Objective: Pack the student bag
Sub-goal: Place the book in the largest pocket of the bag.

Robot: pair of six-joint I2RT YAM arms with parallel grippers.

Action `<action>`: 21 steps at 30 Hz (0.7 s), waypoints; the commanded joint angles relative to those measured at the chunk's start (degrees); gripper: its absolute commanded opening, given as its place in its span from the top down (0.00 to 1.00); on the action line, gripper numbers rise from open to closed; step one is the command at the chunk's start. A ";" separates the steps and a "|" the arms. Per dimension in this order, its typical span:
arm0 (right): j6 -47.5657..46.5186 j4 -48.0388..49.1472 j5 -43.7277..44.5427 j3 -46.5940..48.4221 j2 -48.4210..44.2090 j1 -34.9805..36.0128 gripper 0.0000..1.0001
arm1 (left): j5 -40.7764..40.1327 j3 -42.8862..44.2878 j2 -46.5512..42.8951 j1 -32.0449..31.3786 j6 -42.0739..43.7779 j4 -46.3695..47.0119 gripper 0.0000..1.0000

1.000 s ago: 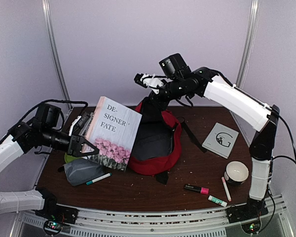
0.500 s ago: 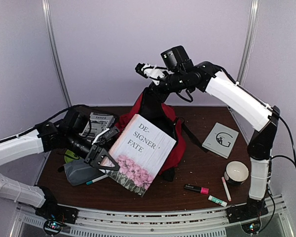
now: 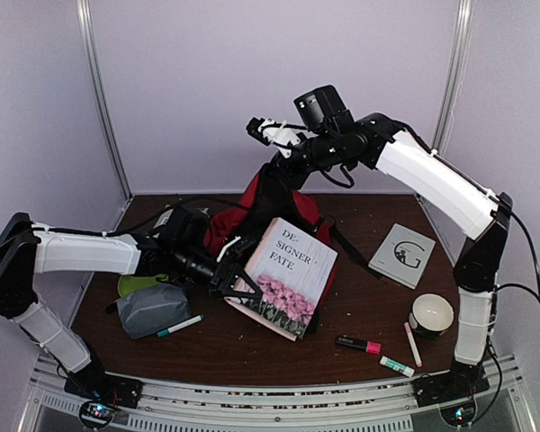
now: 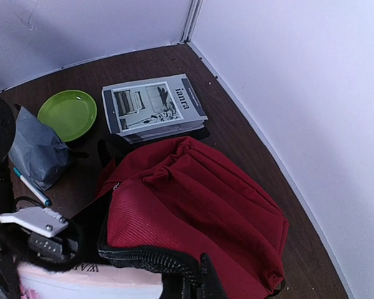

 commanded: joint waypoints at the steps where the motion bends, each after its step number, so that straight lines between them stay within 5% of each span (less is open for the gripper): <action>1: -0.03 6.54 -2.64 -7.89 -7.49 -0.24 1.00 | -2.68 -4.91 0.41 2.66 -13.79 20.79 0.71; 5: -1.06 8.56 -2.85 -16.67 -11.41 -0.26 1.00 | -0.73 -9.87 0.93 5.71 -23.94 34.52 0.72; 12: -1.09 9.63 -5.50 -21.96 -14.35 -0.09 1.00 | -1.86 -10.26 2.73 7.77 -24.43 32.24 0.74; 16: -1.50 9.70 -1.64 -22.51 -14.71 -0.31 1.00 | -0.64 -12.54 2.30 8.47 -30.53 39.43 0.75; 21: -1.51 9.87 1.54 -20.61 -16.17 -0.38 1.00 | -2.48 -15.14 -6.62 9.23 -22.11 26.39 0.74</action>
